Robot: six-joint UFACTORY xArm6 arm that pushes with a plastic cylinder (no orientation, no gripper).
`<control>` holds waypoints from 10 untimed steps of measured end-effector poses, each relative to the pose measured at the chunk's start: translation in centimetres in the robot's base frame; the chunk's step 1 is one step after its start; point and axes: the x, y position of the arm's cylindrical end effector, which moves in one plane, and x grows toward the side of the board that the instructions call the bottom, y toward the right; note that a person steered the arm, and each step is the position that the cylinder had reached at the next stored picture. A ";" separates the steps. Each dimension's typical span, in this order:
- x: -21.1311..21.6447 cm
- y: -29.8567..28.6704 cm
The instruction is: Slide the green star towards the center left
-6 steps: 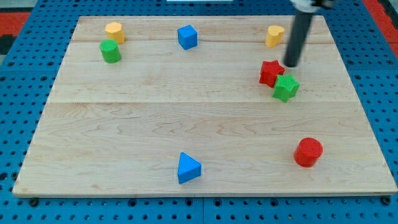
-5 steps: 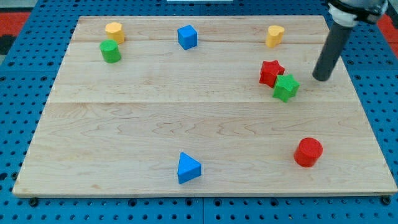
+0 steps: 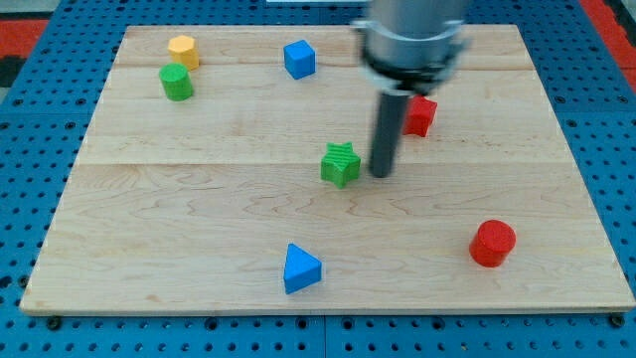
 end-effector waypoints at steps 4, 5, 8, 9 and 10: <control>-1.3 -13.3; -2.7 -10.8; -5.6 -16.3; -5.6 -16.3; -5.5 -16.3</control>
